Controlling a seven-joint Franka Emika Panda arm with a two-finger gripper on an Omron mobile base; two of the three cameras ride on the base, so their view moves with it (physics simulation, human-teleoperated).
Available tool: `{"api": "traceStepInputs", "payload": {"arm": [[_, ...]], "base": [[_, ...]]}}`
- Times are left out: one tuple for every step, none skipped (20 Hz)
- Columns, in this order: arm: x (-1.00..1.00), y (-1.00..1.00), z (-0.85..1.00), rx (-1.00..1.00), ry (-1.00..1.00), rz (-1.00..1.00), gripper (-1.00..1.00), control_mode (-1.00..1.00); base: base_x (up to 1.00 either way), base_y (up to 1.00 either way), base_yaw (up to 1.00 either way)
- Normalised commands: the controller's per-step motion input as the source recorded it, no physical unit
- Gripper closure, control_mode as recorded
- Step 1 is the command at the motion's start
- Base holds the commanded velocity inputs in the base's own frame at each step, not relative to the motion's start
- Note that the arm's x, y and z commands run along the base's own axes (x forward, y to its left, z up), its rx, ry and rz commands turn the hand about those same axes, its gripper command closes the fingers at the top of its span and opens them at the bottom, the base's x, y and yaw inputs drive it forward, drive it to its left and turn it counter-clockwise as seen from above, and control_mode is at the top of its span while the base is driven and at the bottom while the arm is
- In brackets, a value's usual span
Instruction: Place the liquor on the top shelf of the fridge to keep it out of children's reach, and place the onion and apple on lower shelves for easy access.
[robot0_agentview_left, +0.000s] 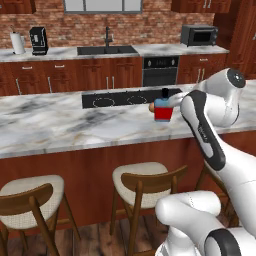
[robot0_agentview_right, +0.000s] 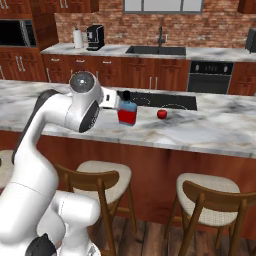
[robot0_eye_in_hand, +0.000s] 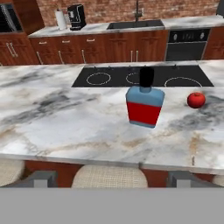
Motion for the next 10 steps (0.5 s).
{"api": "traceStepInputs", "payload": {"arm": [[0.24,-0.18,0.46,0.0,0.0,0.0,-1.0,-1.0],[0.26,-0.18,0.49,0.0,0.0,0.0,-1.0,-1.0],[0.26,-0.19,0.47,0.0,0.0,0.0,-1.0,-1.0],[0.27,-0.19,0.44,0.0,0.0,0.0,-1.0,-1.0],[0.29,-0.19,0.39,0.0,0.0,0.0,-1.0,-1.0],[0.31,-0.19,0.36,0.0,0.0,0.0,-1.0,-1.0],[0.34,-0.2,0.35,0.0,0.0,0.0,-1.0,-1.0],[0.39,-0.16,0.29,0.0,0.05,0.0,-1.0,-1.0],[0.41,-0.19,0.24,0.0,0.07,0.0,-1.0,-1.0],[0.42,-0.19,0.18,0.0,0.08,0.0,-1.0,-1.0]], "base": [[0.0,0.0,0.0],[0.0,0.0,0.0],[0.0,0.0,0.0],[0.0,0.0,0.0],[0.0,0.0,0.0],[0.0,0.0,0.0],[0.0,0.0,0.0],[0.0,0.0,0.0],[0.0,0.0,0.0],[0.0,0.0,0.0]]}}
